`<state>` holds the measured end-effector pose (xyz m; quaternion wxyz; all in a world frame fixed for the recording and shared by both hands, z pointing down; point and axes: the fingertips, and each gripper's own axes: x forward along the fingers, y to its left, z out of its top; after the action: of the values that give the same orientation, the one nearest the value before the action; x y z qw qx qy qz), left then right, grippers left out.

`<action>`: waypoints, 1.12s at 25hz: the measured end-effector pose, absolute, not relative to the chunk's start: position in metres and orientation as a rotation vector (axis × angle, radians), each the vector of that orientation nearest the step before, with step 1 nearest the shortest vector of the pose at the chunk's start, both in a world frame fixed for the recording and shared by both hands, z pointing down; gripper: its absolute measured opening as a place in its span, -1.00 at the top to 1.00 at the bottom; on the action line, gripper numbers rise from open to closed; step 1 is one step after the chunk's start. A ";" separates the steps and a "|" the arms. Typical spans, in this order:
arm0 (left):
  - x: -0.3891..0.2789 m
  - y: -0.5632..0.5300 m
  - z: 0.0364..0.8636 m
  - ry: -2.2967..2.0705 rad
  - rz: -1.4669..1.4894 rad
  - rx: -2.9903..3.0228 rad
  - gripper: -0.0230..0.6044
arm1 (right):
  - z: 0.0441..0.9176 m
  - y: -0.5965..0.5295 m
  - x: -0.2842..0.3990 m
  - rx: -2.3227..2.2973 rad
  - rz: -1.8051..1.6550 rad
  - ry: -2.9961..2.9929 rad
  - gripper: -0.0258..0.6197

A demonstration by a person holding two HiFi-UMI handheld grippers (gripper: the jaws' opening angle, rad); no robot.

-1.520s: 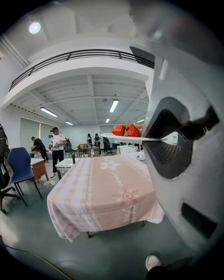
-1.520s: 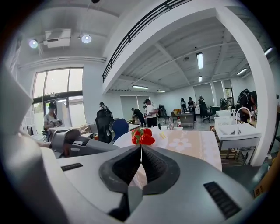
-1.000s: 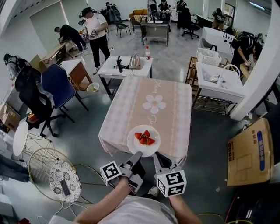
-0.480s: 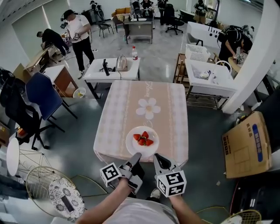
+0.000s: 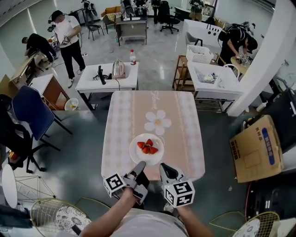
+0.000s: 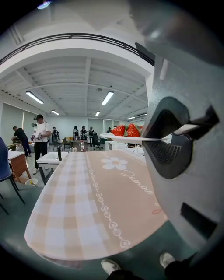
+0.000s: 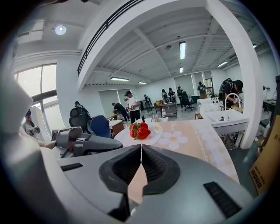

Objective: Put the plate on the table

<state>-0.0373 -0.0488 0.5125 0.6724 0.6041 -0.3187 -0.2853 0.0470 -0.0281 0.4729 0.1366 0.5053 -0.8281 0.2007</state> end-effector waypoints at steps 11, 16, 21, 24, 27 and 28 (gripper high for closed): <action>-0.060 -0.092 0.534 -0.605 -0.549 1.359 0.87 | 0.479 -0.063 0.021 1.605 0.578 -2.252 0.91; -0.065 -0.104 0.539 -0.569 -0.541 1.354 0.87 | 0.486 -0.072 0.012 1.628 0.595 -2.210 0.91; -0.062 -0.114 0.549 -0.564 -0.523 1.357 0.87 | 0.493 -0.081 0.018 1.651 0.600 -2.179 0.91; -0.057 -0.119 0.554 -0.568 -0.508 1.357 0.87 | 0.498 -0.087 0.022 1.650 0.604 -2.175 0.91; -0.054 -0.129 0.560 -0.572 -0.506 1.365 0.87 | 0.503 -0.098 0.025 1.636 0.599 -2.178 0.91; -0.052 -0.133 0.563 -0.573 -0.507 1.366 0.87 | 0.506 -0.102 0.027 1.628 0.599 -2.179 0.91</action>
<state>-0.0521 -0.1328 0.5627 0.7091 0.6152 -0.2582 -0.2282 0.0266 -0.1021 0.5058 0.1772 0.5754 -0.7699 0.2116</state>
